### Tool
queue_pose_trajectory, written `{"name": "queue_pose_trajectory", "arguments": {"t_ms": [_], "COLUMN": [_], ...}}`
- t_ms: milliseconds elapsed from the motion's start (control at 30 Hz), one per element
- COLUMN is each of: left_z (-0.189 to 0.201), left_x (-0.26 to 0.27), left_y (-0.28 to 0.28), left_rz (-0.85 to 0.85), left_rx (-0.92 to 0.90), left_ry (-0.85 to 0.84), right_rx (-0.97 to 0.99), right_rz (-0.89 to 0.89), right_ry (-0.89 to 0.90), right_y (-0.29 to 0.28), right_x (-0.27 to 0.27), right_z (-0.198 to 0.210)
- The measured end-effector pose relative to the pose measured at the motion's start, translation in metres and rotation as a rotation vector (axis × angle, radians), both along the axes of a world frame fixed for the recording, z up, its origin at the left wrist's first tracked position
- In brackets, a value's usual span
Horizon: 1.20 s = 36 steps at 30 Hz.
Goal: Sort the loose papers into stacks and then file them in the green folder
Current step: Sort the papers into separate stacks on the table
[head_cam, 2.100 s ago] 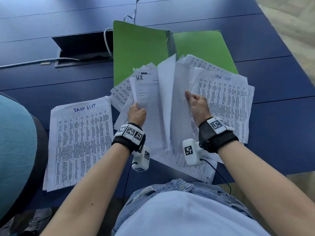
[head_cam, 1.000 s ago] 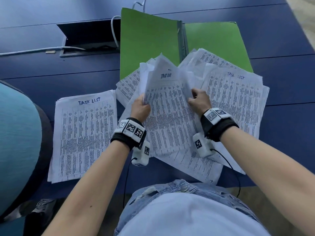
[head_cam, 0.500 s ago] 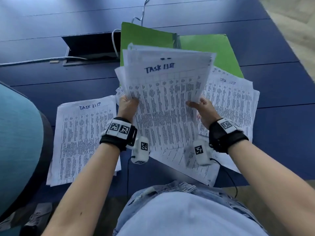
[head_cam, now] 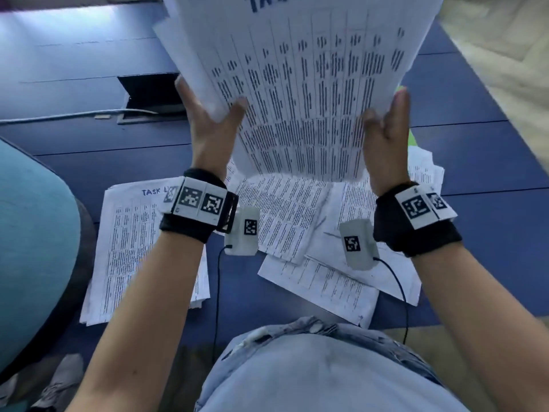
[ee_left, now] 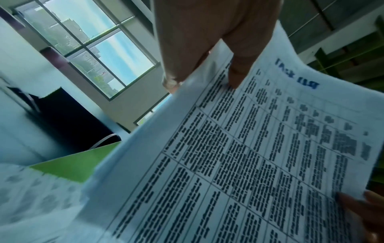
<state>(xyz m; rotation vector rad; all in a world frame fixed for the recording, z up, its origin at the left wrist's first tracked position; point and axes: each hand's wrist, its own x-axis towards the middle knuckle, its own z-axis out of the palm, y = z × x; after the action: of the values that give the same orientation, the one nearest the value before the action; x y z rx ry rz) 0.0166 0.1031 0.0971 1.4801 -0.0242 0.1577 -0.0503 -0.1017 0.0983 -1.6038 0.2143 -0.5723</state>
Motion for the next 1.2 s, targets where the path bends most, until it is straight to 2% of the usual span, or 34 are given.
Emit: {"name": "queue_pose_trajectory", "arguments": {"t_ms": [100, 200, 300, 467, 567, 700, 833, 967, 1067, 1200], "left_z": [-0.019, -0.027, -0.014, 0.02, 0.011, -0.014, 0.001, 0.014, -0.006, -0.052], "left_x": [-0.012, -0.019, -0.018, -0.009, -0.011, -0.024, -0.022, -0.015, -0.024, -0.043], "left_y": [0.003, 0.004, 0.002, 0.007, 0.007, 0.003, 0.0, 0.001, 0.004, 0.007], "left_rz": [-0.144, -0.196, -0.206, -0.261, -0.25, -0.208, -0.137, -0.151, -0.164, -0.181], "left_rx": [-0.077, -0.058, -0.104, -0.194, -0.108, 0.015, 0.009, -0.044, 0.002, 0.197], "left_ry": [0.023, 0.068, -0.006, -0.154, -0.084, 0.02, -0.066, -0.16, -0.048, 0.176], "right_rx": [0.078, 0.044, -0.001, 0.07, 0.117, 0.032, 0.064, 0.126, 0.088, 0.076], "right_rz": [0.079, 0.075, 0.016, 0.036, 0.067, 0.014, -0.092, -0.067, -0.018, -0.014], "right_ry": [0.11, 0.143, 0.078, -0.127, -0.034, 0.099, 0.034, -0.129, -0.068, 0.195], "right_y": [0.002, 0.0, 0.001, 0.0, 0.0, 0.009, 0.019, 0.013, 0.015, 0.024], "right_x": [-0.015, -0.015, -0.006, 0.002, 0.0, -0.006, -0.003, 0.0, -0.01, -0.027], "right_z": [-0.023, -0.035, -0.025, 0.001, -0.013, -0.032, -0.004, 0.009, -0.009, -0.044]}}
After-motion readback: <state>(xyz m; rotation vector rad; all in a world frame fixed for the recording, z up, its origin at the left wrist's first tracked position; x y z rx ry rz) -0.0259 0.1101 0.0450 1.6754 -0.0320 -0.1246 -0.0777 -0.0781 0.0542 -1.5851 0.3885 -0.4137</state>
